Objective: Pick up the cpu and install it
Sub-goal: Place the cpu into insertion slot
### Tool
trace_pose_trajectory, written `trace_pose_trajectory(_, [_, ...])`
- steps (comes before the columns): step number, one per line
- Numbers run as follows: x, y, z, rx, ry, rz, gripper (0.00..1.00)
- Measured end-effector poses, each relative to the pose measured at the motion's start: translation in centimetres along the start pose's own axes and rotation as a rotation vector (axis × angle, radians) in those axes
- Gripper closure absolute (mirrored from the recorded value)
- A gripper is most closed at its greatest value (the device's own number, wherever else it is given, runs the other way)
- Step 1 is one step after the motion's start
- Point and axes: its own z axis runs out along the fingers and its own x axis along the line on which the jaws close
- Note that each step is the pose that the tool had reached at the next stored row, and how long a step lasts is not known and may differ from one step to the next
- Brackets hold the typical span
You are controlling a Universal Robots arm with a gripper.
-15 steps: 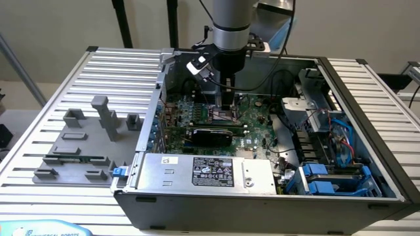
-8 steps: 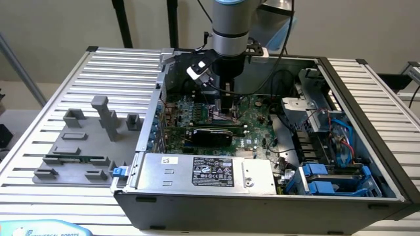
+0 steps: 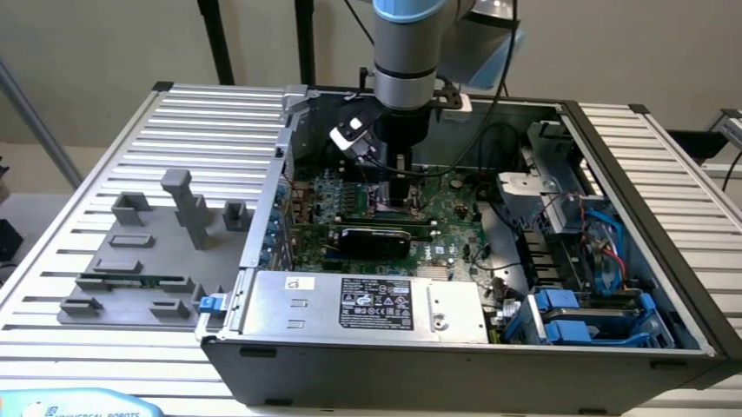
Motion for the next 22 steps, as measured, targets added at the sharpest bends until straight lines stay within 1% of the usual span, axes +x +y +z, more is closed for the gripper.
trace_pose_trajectory(4, [0.1,-0.04,0.54,0.0003,0.0002,0.000,0.45])
trace_pose_trajectory(8, [0.1,-0.08,0.82,0.0041,-0.0001,0.000,0.45])
trace_pose_trajectory(14, [0.1,-0.09,1.01,0.0105,-0.0007,0.000,0.45])
trace_pose_trajectory(22, [0.1,-0.11,1.29,0.0133,-0.0008,0.000,0.45])
